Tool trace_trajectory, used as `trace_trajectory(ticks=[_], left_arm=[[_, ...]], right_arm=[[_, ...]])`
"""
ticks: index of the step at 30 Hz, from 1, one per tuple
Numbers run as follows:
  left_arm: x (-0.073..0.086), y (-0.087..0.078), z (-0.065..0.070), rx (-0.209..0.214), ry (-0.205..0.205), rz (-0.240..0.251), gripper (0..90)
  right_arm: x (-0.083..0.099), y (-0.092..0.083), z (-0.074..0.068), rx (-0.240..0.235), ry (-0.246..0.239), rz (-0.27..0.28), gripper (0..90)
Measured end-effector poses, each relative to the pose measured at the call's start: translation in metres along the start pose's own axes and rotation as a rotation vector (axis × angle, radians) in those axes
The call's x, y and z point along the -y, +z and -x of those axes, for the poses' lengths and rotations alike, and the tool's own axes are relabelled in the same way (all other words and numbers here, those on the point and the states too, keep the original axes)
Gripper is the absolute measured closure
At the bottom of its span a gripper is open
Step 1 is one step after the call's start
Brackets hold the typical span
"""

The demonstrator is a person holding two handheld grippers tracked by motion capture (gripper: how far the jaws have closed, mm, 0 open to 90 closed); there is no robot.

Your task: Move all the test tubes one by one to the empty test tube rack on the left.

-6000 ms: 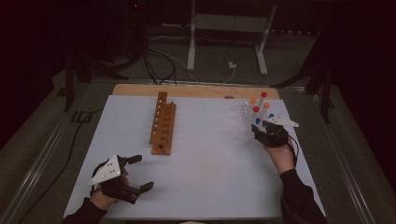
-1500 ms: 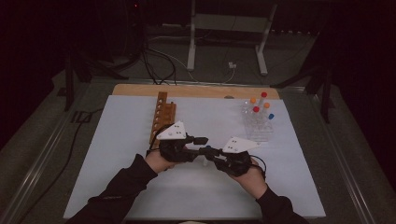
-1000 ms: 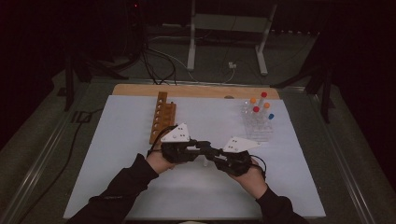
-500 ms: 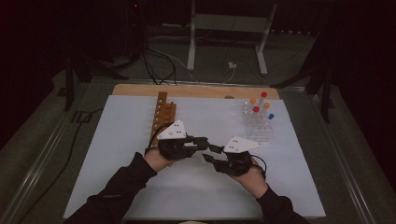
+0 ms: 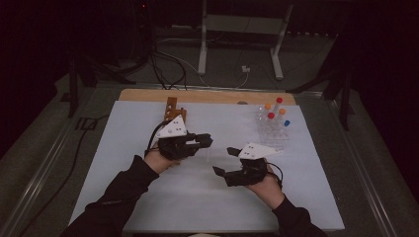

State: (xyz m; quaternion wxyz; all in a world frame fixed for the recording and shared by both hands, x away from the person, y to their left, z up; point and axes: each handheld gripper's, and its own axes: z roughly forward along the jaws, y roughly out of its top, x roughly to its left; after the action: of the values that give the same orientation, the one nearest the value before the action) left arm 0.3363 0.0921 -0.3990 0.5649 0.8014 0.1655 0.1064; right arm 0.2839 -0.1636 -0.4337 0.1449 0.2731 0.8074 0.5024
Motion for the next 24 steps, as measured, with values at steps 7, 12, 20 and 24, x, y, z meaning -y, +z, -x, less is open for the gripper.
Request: trace_trajectory(ticks=[7,12,20,24], left_arm=[[-0.004,-0.004,-0.015,-0.04,-0.015,0.004,77.2],[-0.009,-0.009,-0.025,-0.072,-0.014,0.004,77.2],[-0.015,-0.021,-0.041,-0.122,-0.023,0.019,77.2],[-0.018,-0.027,-0.051,-0.148,-0.032,0.027,77.2]], right_arm=[[-0.001,-0.003,-0.001,-0.003,-0.004,0.006,3.2],[0.0,-0.002,-0.002,-0.004,-0.007,0.001,0.9],[0.001,-0.003,0.0,-0.004,0.003,0.034,0.0],[0.001,-0.004,0.001,0.001,0.012,0.039,0.1]])
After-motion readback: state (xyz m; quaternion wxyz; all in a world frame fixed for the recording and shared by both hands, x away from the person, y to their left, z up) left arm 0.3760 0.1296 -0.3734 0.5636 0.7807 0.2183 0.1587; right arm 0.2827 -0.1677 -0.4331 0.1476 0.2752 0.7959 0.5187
